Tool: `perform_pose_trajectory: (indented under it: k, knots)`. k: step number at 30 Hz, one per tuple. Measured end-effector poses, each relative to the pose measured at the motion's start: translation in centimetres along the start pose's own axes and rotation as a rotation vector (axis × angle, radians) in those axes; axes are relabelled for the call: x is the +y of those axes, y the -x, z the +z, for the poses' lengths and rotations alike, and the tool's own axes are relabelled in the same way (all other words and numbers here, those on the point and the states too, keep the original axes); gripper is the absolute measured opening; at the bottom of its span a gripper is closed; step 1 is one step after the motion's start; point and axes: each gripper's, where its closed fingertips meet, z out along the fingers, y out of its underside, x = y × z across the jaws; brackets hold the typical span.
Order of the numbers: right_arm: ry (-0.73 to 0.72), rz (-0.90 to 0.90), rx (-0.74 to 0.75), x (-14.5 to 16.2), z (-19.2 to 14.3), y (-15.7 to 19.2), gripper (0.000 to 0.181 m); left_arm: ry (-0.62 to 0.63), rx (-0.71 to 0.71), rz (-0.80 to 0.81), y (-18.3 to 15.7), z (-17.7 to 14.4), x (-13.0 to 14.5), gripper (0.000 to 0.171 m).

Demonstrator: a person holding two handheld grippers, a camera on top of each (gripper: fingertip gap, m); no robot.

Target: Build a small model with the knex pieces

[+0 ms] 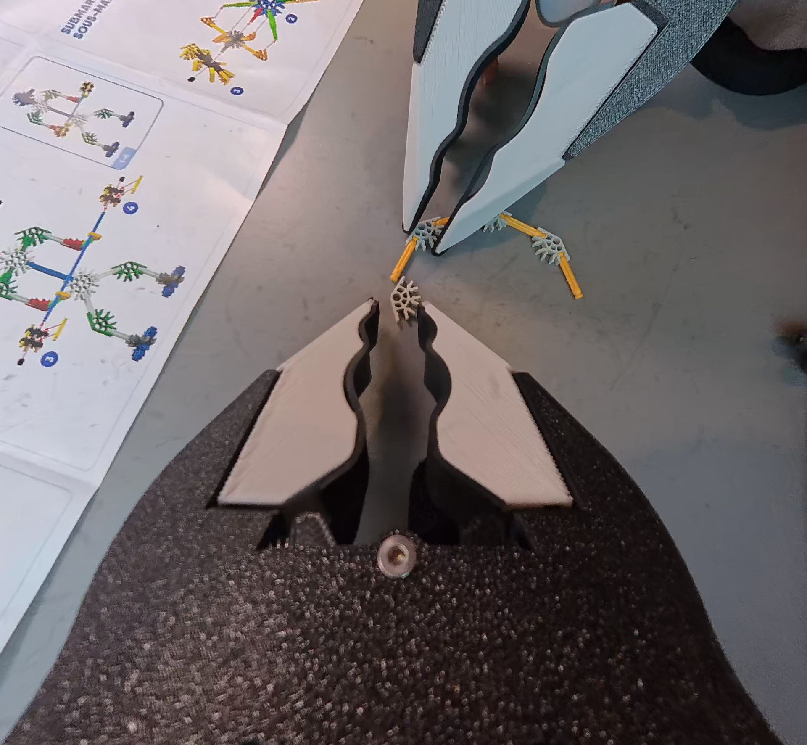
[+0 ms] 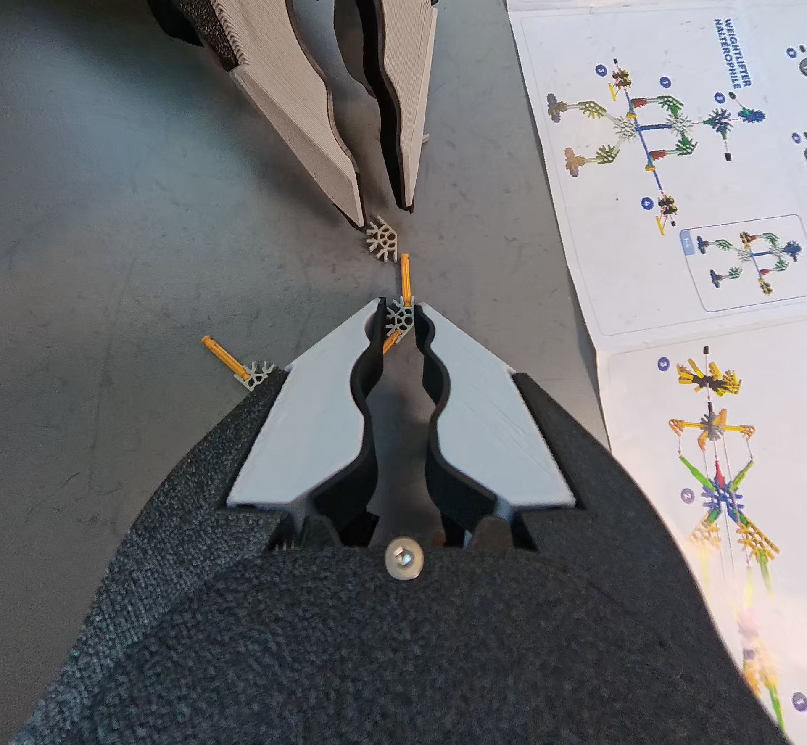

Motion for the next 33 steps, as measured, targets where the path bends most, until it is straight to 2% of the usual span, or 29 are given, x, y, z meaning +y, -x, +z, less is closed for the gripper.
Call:
perform_pose_trajectory:
  k: [4,11,26,33]
  knots:
    - [-0.011,-0.028,-0.009,-0.2,0.0,0.3,0.011,0.035,0.012,0.024,-0.2,0.4,0.8,0.017]
    - [-0.050,-0.010,-0.025,-0.8,-0.6,0.5,0.011,0.027,0.010,0.033,-0.1,0.5,0.7,0.016]
    - [0.018,-0.001,-0.017,-0.2,-0.2,0.9,0.011,0.046,-0.001,0.070,-0.5,0.6,0.8,0.010]
    - [-0.020,0.067,-0.018,-1.0,-0.3,0.8,0.015,0.055,-0.008,0.041,-0.5,0.6,0.8,0.010]
